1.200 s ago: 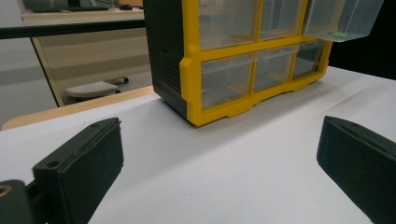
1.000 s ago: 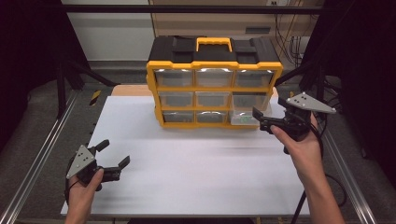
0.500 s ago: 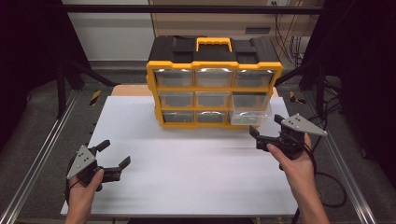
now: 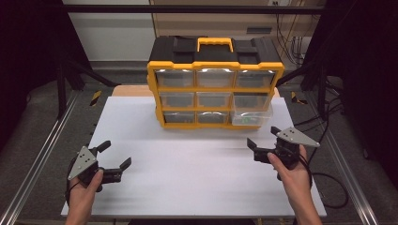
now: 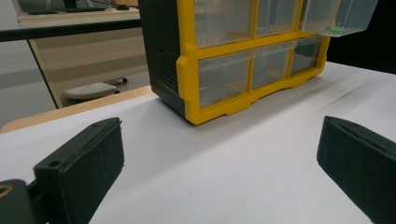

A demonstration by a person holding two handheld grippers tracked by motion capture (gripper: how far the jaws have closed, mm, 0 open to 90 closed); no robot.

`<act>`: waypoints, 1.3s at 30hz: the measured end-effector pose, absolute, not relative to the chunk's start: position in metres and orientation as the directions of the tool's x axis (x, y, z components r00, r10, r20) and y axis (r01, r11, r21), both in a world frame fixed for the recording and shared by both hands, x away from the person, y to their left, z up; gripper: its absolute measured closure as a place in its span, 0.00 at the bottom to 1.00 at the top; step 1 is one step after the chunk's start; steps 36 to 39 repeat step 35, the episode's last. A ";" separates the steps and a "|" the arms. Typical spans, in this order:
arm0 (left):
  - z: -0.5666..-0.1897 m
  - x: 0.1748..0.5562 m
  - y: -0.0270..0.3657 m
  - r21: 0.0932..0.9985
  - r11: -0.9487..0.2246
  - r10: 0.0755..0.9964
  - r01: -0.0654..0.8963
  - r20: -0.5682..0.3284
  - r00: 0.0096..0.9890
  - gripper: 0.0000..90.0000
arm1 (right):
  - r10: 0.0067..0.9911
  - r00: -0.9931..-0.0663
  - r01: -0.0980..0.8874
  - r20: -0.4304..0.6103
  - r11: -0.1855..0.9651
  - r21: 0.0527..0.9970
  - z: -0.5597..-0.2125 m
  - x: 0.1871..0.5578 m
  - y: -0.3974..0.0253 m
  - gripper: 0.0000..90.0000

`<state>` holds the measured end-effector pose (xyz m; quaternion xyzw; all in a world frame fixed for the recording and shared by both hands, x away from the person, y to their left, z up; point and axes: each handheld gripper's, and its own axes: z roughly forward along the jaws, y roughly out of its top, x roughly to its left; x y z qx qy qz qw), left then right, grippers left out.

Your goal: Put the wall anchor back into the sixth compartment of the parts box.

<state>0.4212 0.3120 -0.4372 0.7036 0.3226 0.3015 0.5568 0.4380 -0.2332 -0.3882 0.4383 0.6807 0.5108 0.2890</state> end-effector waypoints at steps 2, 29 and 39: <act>-0.437 0.421 0.312 0.977 -0.175 0.789 0.118 0.068 0.611 0.01 | 0.889 -0.454 0.303 0.054 0.097 0.948 -0.391 0.437 -0.233 0.04; -0.439 0.422 0.312 0.977 -0.181 0.780 0.110 0.075 0.621 0.01 | 0.855 -0.518 0.247 0.017 0.130 0.960 -0.432 0.427 -0.233 0.08; -0.439 0.422 0.311 0.978 -0.176 0.773 0.109 0.069 0.631 0.01 | 0.836 -0.549 0.213 -0.003 0.144 0.966 -0.444 0.424 -0.231 0.09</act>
